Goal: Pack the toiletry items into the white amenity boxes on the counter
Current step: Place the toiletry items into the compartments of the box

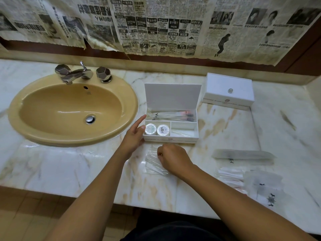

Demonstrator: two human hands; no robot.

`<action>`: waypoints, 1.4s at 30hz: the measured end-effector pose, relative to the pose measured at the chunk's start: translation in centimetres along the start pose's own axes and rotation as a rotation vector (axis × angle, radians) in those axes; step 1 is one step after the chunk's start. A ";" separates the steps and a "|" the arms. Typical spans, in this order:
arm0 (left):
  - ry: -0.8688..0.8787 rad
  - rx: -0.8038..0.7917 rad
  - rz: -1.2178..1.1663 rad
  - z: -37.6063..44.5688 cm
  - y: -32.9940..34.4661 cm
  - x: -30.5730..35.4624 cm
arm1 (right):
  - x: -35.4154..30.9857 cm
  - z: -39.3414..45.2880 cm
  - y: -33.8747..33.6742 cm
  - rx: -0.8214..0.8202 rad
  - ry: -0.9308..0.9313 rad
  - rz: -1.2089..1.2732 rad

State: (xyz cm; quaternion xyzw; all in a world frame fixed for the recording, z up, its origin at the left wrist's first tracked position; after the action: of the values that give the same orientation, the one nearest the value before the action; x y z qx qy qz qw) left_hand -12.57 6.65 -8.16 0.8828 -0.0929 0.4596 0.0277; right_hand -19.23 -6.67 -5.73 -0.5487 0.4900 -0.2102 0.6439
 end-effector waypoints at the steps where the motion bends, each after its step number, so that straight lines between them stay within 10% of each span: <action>1: -0.001 -0.001 -0.001 0.0 0.0 0.0 | -0.1 0.0 -0.1 -0.003 0.000 0.004; 20: -0.004 -0.006 0.015 -0.2 0.2 0.2 | -0.9 0.2 0.6 -0.068 -0.032 -0.037; 42: 0.001 0.002 0.029 0.0 -0.1 0.1 | 2.4 2.0 -7.8 0.273 0.030 -0.040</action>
State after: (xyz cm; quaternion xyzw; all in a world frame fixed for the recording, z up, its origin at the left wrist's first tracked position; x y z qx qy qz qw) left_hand -12.55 6.75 -8.07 0.8812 -0.1054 0.4603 0.0203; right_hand -14.40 -9.97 0.24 -0.4626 0.4551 -0.2959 0.7009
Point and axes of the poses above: each hand's wrist, its own z-axis towards the middle knuckle, its own y-axis out of the palm, x = y × z, the point moved 6 cm from there along z, towards the middle knuckle, and after that the axes turned 15 degrees about -y, right-handed, at the moved point
